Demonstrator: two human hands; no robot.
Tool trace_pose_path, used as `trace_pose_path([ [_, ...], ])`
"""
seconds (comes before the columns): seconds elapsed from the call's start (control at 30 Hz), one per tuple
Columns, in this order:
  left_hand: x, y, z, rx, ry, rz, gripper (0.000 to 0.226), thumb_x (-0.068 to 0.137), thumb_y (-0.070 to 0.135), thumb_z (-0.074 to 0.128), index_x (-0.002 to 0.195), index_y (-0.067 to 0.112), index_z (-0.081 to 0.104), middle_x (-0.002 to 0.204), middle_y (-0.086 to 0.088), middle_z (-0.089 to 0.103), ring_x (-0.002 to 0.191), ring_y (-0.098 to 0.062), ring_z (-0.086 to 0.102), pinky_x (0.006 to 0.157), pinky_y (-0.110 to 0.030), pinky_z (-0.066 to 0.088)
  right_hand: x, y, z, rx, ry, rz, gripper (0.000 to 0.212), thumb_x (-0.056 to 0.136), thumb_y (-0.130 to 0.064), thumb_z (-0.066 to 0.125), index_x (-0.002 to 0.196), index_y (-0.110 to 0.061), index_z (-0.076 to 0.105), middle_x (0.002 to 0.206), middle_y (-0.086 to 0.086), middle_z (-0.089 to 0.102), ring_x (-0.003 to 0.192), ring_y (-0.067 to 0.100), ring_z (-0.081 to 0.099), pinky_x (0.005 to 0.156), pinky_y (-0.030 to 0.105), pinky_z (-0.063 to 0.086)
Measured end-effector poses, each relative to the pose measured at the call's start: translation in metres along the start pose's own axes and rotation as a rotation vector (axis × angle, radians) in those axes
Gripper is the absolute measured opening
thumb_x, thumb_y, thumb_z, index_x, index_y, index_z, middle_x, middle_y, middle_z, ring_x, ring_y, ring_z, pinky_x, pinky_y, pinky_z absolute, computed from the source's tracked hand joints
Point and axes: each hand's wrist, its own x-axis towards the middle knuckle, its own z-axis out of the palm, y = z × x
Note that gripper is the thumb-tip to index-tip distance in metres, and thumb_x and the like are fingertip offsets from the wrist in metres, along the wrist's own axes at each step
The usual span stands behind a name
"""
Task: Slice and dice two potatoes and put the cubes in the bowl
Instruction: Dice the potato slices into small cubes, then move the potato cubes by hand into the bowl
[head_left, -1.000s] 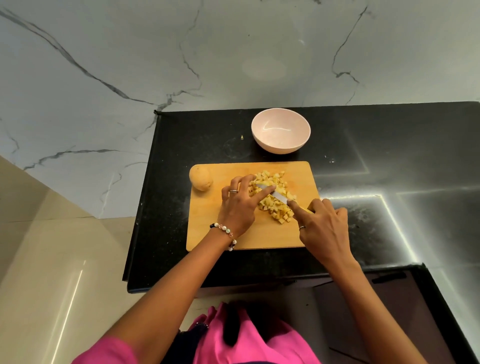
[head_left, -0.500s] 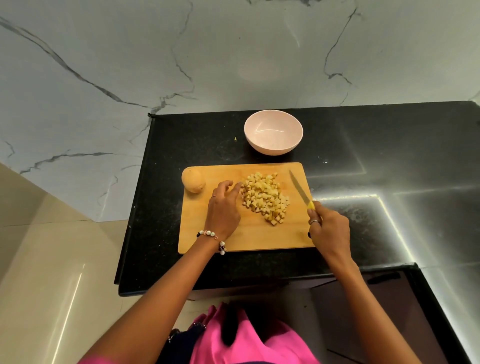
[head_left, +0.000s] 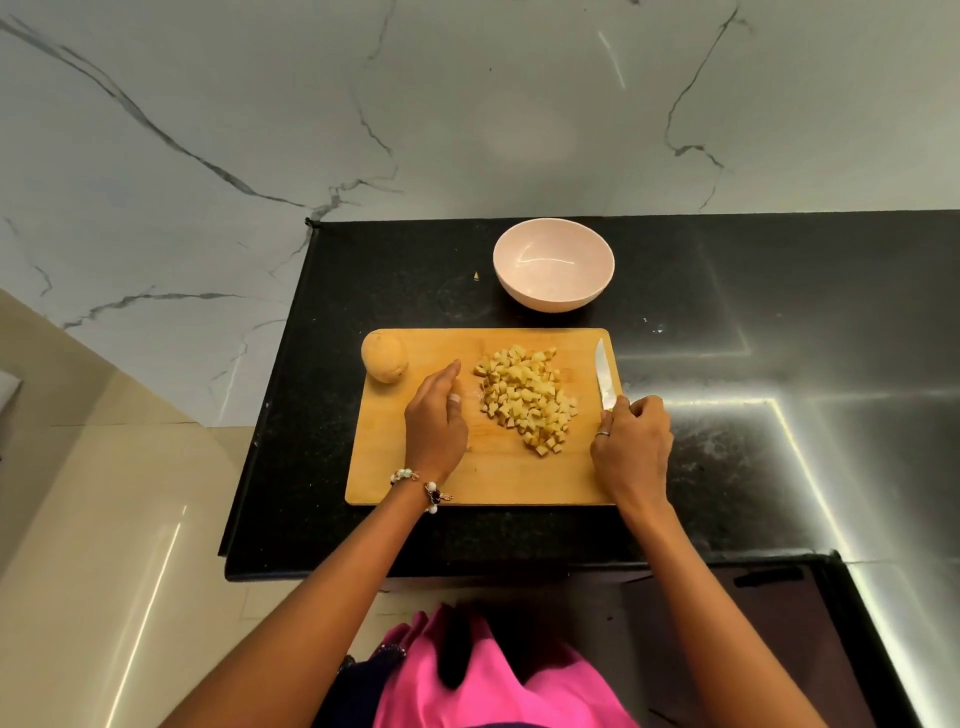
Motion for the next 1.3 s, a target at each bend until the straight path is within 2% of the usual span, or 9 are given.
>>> trace_pose_path([
  [0.1, 0.002, 0.002, 0.006, -0.016, 0.025, 0.002, 0.042, 0.093, -0.002, 0.044, 0.133, 0.008, 0.05, 0.132, -0.006, 0.055, 0.121, -0.016, 0.051, 0.104, -0.03, 0.041, 0.008, 0.001, -0.003, 0.029, 0.076, -0.072, 0.025, 0.092, -0.013, 0.054, 0.109, 0.005, 0.059, 0.103, 0.02, 0.049, 0.095, 0.035, 0.045, 0.072, 0.036, 0.035],
  [0.17, 0.003, 0.003, 0.01, -0.02, 0.034, 0.008, 0.042, 0.093, -0.002, 0.044, 0.133, 0.008, 0.05, 0.131, -0.006, 0.056, 0.12, -0.015, 0.052, 0.103, -0.026, 0.041, 0.016, -0.005, -0.007, 0.191, 0.067, -0.157, 0.032, 0.093, -0.01, 0.053, 0.12, 0.006, 0.057, 0.108, 0.023, 0.052, 0.099, 0.035, 0.049, 0.076, 0.034, 0.039],
  [0.3, 0.01, 0.006, 0.02, -0.011, 0.059, 0.024, 0.039, 0.094, 0.0, 0.044, 0.132, 0.006, 0.051, 0.129, -0.007, 0.057, 0.118, -0.015, 0.052, 0.097, -0.01, 0.034, 0.048, -0.027, -0.006, 0.398, -0.106, -0.303, 0.041, 0.097, -0.016, 0.048, 0.135, 0.0, 0.047, 0.129, 0.018, 0.052, 0.117, 0.028, 0.049, 0.094, 0.027, 0.036],
  [0.43, 0.016, 0.009, 0.029, -0.005, 0.075, 0.054, 0.036, 0.097, 0.007, 0.044, 0.132, 0.004, 0.051, 0.129, -0.01, 0.057, 0.116, -0.018, 0.054, 0.096, -0.018, 0.04, 0.074, -0.043, 0.015, 0.317, -0.338, -0.384, 0.051, 0.101, -0.031, 0.039, 0.145, -0.007, 0.033, 0.152, 0.012, 0.03, 0.14, 0.025, 0.026, 0.113, 0.03, 0.019],
  [0.67, 0.016, 0.004, 0.037, -0.029, 0.092, 0.07, 0.037, 0.098, 0.012, 0.044, 0.134, 0.004, 0.049, 0.131, -0.01, 0.056, 0.116, -0.011, 0.051, 0.092, -0.002, 0.032, 0.053, -0.047, 0.019, 0.372, -0.397, -0.536, 0.048, 0.101, -0.031, 0.035, 0.142, -0.007, 0.038, 0.148, 0.011, 0.037, 0.137, 0.024, 0.031, 0.11, 0.023, 0.016],
  [0.83, 0.02, 0.005, 0.038, -0.022, 0.076, 0.103, 0.041, 0.098, 0.024, 0.041, 0.132, 0.003, 0.051, 0.13, -0.012, 0.057, 0.117, -0.016, 0.052, 0.098, -0.012, 0.035, 0.043, -0.043, 0.019, 0.571, -0.145, -0.238, 0.05, 0.098, -0.034, 0.033, 0.136, -0.004, 0.047, 0.137, 0.013, 0.05, 0.127, 0.024, 0.042, 0.102, 0.022, 0.026],
  [0.97, 0.039, 0.001, 0.051, 0.162, -0.031, 0.086, 0.046, 0.099, 0.033, 0.037, 0.133, 0.006, 0.05, 0.141, -0.014, 0.046, 0.135, -0.026, 0.036, 0.114, -0.044, 0.022, 0.04, -0.046, 0.03, 0.504, -0.111, -0.14, 0.047, 0.101, -0.032, 0.034, 0.138, -0.003, 0.044, 0.139, 0.013, 0.048, 0.129, 0.025, 0.04, 0.104, 0.025, 0.026],
  [1.1, 0.042, 0.004, 0.065, 0.211, -0.161, 0.143, 0.041, 0.1, 0.022, 0.037, 0.137, 0.005, 0.044, 0.144, -0.014, 0.042, 0.138, -0.026, 0.032, 0.115, -0.041, 0.024, 0.041, -0.062, 0.037, 0.51, -0.15, -0.149, 0.056, 0.095, -0.037, 0.027, 0.136, -0.003, 0.046, 0.139, 0.013, 0.049, 0.13, 0.024, 0.04, 0.106, 0.026, 0.026],
  [1.3, 0.034, 0.028, 0.075, -0.126, -0.011, -0.051, 0.052, 0.095, 0.033, 0.029, 0.126, 0.002, 0.057, 0.128, -0.013, 0.058, 0.121, -0.024, 0.052, 0.104, -0.036, 0.04, 0.04, -0.076, 0.033, 0.734, -0.069, -0.132, 0.039, 0.099, -0.026, 0.037, 0.122, -0.006, 0.061, 0.12, 0.01, 0.064, 0.11, 0.02, 0.058, 0.095, 0.031, 0.045],
])
